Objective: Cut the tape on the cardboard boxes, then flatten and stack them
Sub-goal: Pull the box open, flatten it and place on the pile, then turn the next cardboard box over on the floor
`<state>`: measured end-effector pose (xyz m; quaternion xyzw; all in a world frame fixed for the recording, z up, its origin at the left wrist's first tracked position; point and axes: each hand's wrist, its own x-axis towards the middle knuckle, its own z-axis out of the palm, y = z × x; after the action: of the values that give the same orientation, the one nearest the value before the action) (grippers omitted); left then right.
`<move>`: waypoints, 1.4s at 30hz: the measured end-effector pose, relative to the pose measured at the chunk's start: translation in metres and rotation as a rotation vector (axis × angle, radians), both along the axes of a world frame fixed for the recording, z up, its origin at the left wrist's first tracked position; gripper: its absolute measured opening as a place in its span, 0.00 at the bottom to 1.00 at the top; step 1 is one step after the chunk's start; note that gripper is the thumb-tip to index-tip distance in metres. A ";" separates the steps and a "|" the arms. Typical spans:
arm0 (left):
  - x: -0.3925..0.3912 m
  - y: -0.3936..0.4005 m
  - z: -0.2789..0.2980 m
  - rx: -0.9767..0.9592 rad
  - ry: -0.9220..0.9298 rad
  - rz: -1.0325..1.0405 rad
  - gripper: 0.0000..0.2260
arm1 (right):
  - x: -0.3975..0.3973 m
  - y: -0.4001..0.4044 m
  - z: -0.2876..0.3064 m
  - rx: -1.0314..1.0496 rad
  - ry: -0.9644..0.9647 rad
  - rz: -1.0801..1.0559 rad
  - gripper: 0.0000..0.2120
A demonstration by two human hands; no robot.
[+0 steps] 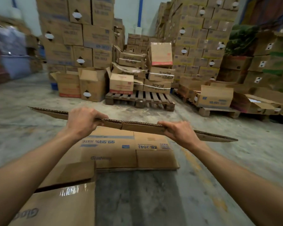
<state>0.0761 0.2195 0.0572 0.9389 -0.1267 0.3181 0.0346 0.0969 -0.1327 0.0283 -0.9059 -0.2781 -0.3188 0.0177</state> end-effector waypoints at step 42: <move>0.086 0.137 -0.245 -0.439 0.642 0.516 0.20 | 0.046 0.248 -0.200 0.610 1.387 0.378 0.42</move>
<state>0.1625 0.3562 -0.1880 0.9611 0.1987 0.0291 0.1898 0.1424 0.1149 -0.1714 -0.7905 -0.2532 0.2667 0.4897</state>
